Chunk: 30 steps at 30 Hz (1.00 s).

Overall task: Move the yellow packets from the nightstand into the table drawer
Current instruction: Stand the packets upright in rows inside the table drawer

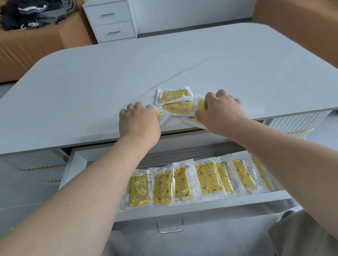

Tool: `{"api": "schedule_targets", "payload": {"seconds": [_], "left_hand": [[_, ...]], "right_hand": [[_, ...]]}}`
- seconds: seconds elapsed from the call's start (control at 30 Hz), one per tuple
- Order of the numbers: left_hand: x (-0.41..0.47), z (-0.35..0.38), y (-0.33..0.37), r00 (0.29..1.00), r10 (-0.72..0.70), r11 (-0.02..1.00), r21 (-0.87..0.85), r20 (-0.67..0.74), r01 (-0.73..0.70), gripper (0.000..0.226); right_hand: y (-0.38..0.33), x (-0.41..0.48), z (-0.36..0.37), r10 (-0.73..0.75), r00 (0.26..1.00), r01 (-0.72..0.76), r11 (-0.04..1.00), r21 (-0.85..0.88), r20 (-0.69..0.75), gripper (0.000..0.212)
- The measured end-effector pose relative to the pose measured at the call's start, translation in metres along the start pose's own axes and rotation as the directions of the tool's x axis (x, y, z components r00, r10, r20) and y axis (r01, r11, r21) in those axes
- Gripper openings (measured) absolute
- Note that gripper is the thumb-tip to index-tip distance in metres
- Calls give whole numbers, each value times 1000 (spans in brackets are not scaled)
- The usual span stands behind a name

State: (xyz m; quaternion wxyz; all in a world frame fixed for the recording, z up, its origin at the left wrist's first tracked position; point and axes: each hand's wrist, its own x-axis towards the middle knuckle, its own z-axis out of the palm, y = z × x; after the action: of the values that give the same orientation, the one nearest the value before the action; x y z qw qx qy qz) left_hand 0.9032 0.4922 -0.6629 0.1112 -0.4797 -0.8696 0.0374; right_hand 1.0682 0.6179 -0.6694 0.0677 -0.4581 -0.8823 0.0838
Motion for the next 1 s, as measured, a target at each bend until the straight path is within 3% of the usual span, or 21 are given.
{"api": "schedule_targets", "payload": {"seconds": [0.13,0.3,0.47,0.53,0.67,0.83,1.0], "left_hand": [[-3,6,-8,999,-13,998,-56,45,15,29],[-7,5,-11,994,-17,977,-208,104,39,39],[-7,4,-14,991,-86,953,-281,105,113,43],[-6,3,-16,981,-139,920,-349,134,178,51],[-4,6,-23,960,-213,788,-548,181,278,62],[-16,4,-34,962,-211,660,-701,173,270,53],[-27,-2,-52,920,-207,408,-825,333,391,35]], "right_hand": [[1,-2,1,70,993,-73,997,27,96,60],[3,-12,-1,89,995,-91,995,49,33,68],[5,-20,-4,145,989,-137,965,222,-21,81],[5,-21,-9,185,982,-162,919,359,-28,73],[-2,-24,-15,207,973,-117,826,552,-105,44],[-26,-36,-23,75,964,112,751,651,-253,37],[-43,-45,-24,-33,987,139,651,746,-155,40]]}}
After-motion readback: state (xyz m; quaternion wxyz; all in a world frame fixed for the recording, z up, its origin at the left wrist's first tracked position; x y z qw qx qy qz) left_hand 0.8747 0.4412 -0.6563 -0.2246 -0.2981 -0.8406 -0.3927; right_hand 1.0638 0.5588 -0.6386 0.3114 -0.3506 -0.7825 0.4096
